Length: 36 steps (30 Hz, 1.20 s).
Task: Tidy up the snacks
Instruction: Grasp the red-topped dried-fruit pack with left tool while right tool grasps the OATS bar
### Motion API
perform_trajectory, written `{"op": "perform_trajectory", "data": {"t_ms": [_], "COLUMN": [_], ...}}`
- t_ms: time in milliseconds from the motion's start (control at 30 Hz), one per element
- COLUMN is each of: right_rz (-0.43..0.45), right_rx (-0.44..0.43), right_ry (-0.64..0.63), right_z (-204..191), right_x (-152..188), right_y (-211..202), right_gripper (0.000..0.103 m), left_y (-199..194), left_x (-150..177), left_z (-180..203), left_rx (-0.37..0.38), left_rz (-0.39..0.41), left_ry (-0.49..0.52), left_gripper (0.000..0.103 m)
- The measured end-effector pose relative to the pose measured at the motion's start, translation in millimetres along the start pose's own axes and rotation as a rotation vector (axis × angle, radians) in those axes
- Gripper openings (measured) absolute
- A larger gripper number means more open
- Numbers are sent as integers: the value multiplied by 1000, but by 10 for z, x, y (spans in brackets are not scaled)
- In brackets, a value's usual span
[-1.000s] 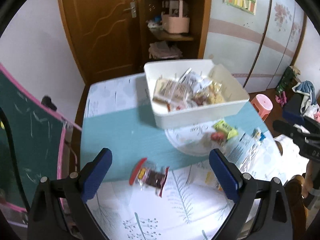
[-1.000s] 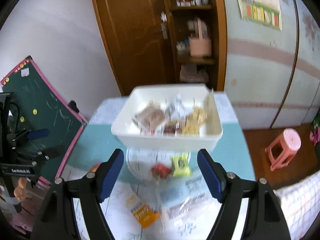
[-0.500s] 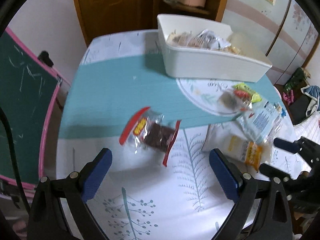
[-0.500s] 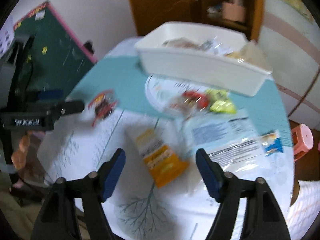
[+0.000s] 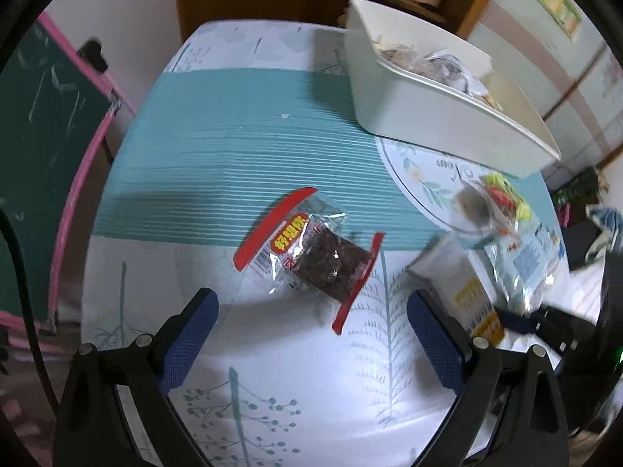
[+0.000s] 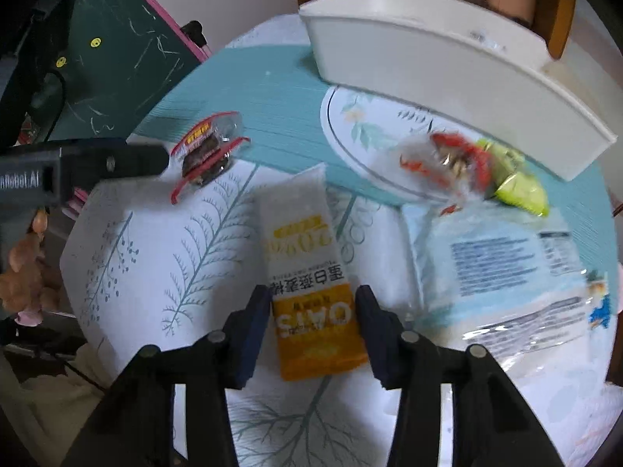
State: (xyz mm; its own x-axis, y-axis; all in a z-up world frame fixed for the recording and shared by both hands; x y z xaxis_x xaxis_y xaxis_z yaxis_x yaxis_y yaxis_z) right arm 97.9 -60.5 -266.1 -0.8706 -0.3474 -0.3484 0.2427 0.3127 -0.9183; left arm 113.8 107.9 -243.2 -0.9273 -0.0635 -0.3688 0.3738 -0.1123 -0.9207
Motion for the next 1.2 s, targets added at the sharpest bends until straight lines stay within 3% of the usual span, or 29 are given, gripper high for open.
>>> {"op": "perform_trajectory", "data": {"t_ms": [100, 267, 433, 600, 700, 833, 900, 933, 1200], "right_rz": [8, 17, 22, 23, 25, 24, 22, 22, 7], "right_rx": [-13, -33, -31, -48, -48, -38, -36, -35, -8], "right_ry": [20, 55, 48, 63, 66, 69, 71, 71, 60], "right_z": [14, 46, 49, 65, 80, 74, 75, 76, 24], "right_x": [-12, -22, -15, -31, -9, 15, 27, 33, 41], "right_y": [-4, -28, -42, -39, -59, -67, -69, -70, -46], "right_gripper": [41, 41, 41, 41, 41, 41, 41, 41, 40], "left_y": [118, 371, 569, 592, 570, 542, 509, 492, 361], "left_x": [-71, -169, -175, -166, -137, -69, -52, -39, 189], "left_z": [-67, -190, -183, -148, -118, -14, 60, 109, 385], "left_rx": [27, -6, -21, -90, -119, -112, -96, -86, -83], "left_rz": [-27, -89, -144, -160, -165, -165, -148, -144, -117], "left_ry": [-89, -235, -285, -237, -195, -123, -78, -57, 80], "left_gripper": [97, 97, 97, 87, 76, 68, 59, 44, 42]}}
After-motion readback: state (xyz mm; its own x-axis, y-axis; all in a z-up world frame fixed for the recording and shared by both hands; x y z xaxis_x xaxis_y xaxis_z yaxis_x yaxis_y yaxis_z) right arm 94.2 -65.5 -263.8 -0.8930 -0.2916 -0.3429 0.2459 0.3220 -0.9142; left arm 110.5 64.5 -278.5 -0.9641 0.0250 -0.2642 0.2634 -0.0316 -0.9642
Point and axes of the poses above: each gripper's, at about its wrist camera, not at the fingertips, and y roughly the way its jaws point, z to its right, x to its underside, the point moved 7 cm from there along y, roughly the way its jaws point, and after that the axes turned 9 degrees about y, right-handed, at the moved point
